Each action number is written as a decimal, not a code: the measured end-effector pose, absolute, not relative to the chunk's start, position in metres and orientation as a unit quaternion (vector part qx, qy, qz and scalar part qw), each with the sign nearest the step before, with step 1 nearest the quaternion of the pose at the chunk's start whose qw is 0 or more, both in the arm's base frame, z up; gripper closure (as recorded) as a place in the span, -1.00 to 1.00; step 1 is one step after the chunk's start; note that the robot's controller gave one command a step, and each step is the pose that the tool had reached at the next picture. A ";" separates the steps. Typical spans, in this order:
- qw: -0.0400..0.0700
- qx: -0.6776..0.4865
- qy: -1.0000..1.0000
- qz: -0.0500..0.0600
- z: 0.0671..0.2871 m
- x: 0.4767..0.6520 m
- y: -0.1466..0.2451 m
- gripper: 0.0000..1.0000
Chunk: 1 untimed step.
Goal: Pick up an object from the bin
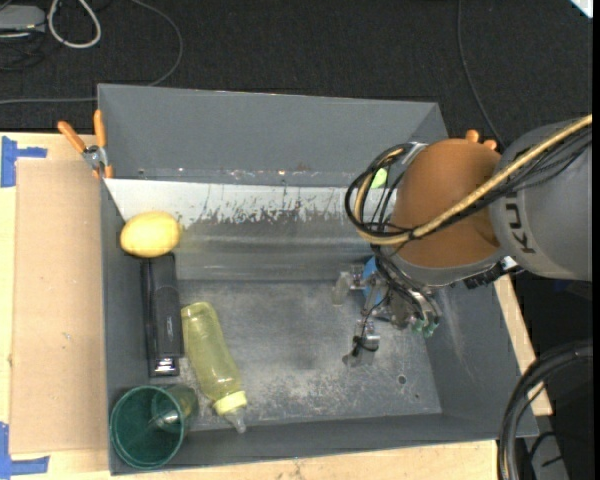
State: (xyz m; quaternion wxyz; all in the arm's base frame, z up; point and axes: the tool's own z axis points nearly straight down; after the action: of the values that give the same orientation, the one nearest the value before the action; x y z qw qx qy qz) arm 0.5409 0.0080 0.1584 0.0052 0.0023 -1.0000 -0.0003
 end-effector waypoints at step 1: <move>0.001 0.002 -1.000 0.000 0.163 0.543 0.008 -1.00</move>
Offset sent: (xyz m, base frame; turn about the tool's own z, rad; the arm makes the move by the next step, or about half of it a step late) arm 0.0792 -0.0553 -0.0308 -0.0068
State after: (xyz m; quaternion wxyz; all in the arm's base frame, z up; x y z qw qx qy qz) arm 0.5427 0.0079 0.1626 0.0014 0.0022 -1.0000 -0.0003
